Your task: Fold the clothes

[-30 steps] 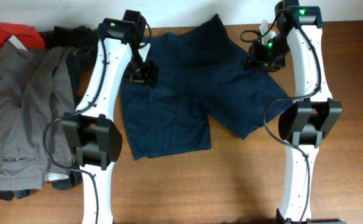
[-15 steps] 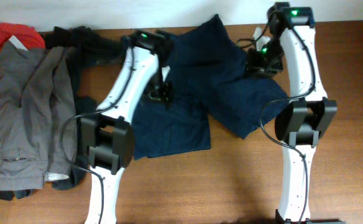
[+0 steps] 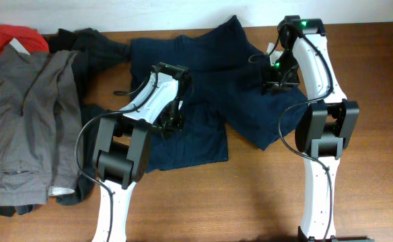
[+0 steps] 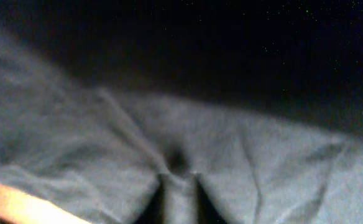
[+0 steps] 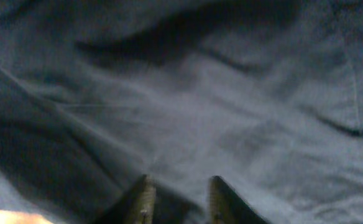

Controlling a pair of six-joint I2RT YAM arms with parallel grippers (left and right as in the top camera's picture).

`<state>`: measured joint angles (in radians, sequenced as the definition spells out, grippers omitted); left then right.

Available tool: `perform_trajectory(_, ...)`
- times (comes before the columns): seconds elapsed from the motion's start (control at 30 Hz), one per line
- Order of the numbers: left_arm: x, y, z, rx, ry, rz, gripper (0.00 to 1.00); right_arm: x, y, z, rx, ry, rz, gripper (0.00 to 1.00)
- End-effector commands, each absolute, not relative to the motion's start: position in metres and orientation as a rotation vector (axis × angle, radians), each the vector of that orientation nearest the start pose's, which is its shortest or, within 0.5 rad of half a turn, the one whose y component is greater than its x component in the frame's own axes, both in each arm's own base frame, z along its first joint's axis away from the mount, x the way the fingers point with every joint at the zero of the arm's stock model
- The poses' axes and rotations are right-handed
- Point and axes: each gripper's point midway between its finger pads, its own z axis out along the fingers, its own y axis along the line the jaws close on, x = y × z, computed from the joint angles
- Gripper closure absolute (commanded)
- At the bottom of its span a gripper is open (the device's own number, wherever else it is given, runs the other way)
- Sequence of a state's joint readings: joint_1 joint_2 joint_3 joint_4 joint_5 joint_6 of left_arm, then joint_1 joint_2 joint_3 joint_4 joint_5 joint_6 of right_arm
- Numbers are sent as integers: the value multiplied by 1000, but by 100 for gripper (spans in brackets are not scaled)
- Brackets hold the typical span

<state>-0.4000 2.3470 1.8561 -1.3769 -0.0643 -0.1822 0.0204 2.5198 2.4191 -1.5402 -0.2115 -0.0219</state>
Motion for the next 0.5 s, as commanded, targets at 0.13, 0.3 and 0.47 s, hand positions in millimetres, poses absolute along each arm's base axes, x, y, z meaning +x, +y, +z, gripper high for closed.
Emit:
perform_trajectory(0.13,333,-126,-14,383,3424,298,99,456,42,25,-41,3235,322,96)
perform_trajectory(0.3,315,-121,-30,373,3472,300,99,445,40,-5,-16,3270,325,96)
perform_trajectory(0.47,303,-123,-41,364,3502,251,99,448,29,-21,41,3252,324,96)
